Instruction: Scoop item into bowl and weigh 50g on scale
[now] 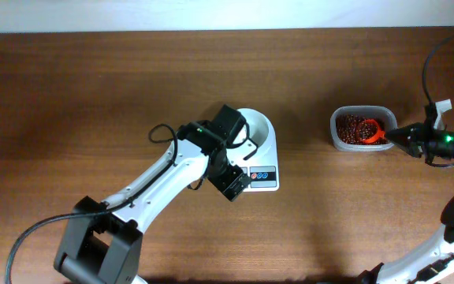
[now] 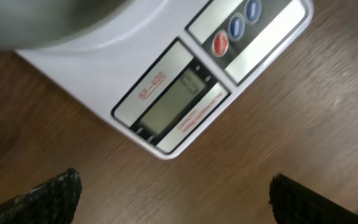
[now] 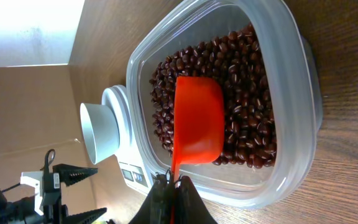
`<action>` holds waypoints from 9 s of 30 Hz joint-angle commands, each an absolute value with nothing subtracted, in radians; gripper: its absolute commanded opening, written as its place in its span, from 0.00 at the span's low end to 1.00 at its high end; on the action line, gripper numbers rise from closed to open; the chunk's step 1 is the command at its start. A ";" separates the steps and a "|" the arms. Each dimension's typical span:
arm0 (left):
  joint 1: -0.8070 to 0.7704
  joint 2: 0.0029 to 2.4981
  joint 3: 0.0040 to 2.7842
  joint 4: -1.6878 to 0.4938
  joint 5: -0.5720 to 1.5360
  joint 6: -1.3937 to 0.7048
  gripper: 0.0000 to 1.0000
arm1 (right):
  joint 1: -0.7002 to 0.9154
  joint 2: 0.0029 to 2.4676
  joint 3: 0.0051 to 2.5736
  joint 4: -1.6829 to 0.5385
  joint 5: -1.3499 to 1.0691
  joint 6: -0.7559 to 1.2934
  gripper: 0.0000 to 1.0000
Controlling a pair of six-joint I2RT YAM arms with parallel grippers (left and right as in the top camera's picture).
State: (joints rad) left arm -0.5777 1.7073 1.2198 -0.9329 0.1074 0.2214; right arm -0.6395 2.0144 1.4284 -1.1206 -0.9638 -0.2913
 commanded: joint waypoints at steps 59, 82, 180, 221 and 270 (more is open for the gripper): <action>-0.581 1.557 1.161 -0.920 0.081 0.414 0.99 | -0.686 2.013 1.581 -1.401 -1.126 -0.403 0.04; -0.581 1.557 1.161 -0.921 0.081 0.414 0.99 | -0.319 2.013 1.631 -1.491 -1.284 -0.470 0.04; -0.581 1.557 1.161 -0.921 0.081 0.414 0.99 | -0.185 1.993 2.031 -1.524 -0.533 -0.241 0.04; -0.581 1.557 1.161 -0.921 0.081 0.414 0.99 | -0.553 2.000 1.678 -1.317 -0.774 -0.194 0.04; -0.581 1.557 1.161 -0.921 0.081 0.414 0.99 | 0.075 2.000 1.678 -1.195 -1.152 -0.202 0.04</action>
